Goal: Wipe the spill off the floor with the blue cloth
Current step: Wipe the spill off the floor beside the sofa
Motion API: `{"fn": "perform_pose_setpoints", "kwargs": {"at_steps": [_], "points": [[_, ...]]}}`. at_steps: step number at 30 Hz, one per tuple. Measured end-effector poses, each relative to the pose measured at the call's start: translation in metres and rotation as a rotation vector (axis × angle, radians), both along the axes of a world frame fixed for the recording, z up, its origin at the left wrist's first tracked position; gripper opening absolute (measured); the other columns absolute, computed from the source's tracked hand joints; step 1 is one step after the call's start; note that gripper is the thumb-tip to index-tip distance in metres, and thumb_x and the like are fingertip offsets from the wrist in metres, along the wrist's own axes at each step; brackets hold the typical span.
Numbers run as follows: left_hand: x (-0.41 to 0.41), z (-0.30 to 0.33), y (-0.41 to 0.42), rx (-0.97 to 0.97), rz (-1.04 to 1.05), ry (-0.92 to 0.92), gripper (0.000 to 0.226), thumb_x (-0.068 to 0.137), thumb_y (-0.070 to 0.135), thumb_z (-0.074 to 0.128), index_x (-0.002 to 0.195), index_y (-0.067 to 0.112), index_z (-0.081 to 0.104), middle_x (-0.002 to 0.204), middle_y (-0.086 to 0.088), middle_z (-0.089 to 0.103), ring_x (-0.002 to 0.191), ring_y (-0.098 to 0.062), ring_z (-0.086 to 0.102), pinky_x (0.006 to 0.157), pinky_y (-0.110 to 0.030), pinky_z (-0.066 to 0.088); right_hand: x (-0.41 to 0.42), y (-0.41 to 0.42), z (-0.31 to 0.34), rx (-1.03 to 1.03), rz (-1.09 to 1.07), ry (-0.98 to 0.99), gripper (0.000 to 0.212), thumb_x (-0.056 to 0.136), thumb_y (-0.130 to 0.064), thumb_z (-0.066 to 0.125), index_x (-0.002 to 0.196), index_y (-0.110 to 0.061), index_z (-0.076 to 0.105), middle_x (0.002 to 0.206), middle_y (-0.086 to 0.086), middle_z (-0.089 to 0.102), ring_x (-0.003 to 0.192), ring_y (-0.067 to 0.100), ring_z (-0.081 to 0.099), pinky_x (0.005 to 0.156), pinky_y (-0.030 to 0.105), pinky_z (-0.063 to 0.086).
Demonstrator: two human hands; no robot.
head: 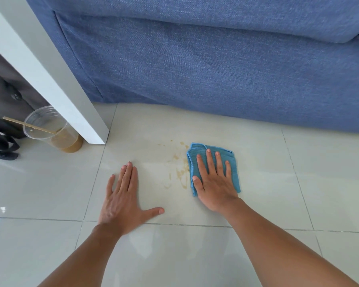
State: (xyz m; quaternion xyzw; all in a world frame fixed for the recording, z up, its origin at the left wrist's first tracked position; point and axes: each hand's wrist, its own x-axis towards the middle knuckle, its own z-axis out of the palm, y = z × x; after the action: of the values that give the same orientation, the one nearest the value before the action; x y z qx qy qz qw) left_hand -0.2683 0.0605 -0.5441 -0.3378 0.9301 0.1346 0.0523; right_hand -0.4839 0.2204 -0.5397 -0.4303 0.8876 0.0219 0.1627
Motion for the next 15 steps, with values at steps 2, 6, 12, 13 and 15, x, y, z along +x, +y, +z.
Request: {"fn": "perform_pose_setpoints", "kwargs": {"at_steps": [2,6,12,13,15], "points": [[0.001,0.0,-0.002,0.008,-0.002,0.013,0.145,0.055,0.105,0.028,0.158,0.008,-0.006,0.168,-0.005,-0.012,0.154,-0.017,-0.015,0.126,-0.046,-0.002,0.006,-0.006,0.0,-0.005,0.008,-0.002,0.079,0.086,-0.054,-0.009,0.158,-0.024,-0.016,0.165,0.005,-0.028,0.15,0.028,-0.028,0.121,0.052,-0.016],[0.002,-0.001,-0.003,0.005,-0.016,0.028,0.144,0.057,0.104,0.029,0.159,0.007,-0.001,0.168,-0.005,-0.008,0.155,-0.018,-0.01,0.125,-0.045,-0.001,0.017,-0.019,0.0,-0.014,0.026,-0.009,0.079,0.086,-0.054,-0.008,0.158,-0.023,-0.015,0.165,0.006,-0.028,0.151,0.029,-0.028,0.121,0.053,-0.016],[0.006,-0.001,-0.006,0.016,-0.027,0.038,0.143,0.057,0.103,0.032,0.159,0.008,0.0,0.168,-0.004,-0.008,0.155,-0.017,-0.007,0.125,-0.043,-0.002,0.037,-0.036,-0.002,-0.046,0.061,-0.025,0.078,0.087,-0.054,-0.007,0.159,-0.023,-0.014,0.165,0.007,-0.028,0.15,0.03,-0.028,0.121,0.054,-0.015],[0.007,0.0,-0.007,0.015,-0.03,0.04,0.143,0.058,0.102,0.034,0.159,0.008,0.001,0.168,-0.004,-0.008,0.155,-0.016,-0.007,0.125,-0.043,-0.002,0.04,-0.039,-0.002,-0.047,0.064,-0.028,0.078,0.087,-0.054,-0.007,0.159,-0.023,-0.014,0.165,0.007,-0.028,0.15,0.03,-0.028,0.121,0.054,-0.016],[0.007,-0.001,-0.007,0.015,-0.037,0.044,0.142,0.058,0.101,0.038,0.159,0.007,0.003,0.168,-0.004,-0.006,0.155,-0.016,-0.006,0.125,-0.043,-0.001,0.045,-0.044,-0.004,-0.057,0.064,-0.031,0.077,0.089,-0.053,-0.004,0.159,-0.023,-0.012,0.165,0.007,-0.026,0.15,0.03,-0.028,0.12,0.054,-0.016]]}}
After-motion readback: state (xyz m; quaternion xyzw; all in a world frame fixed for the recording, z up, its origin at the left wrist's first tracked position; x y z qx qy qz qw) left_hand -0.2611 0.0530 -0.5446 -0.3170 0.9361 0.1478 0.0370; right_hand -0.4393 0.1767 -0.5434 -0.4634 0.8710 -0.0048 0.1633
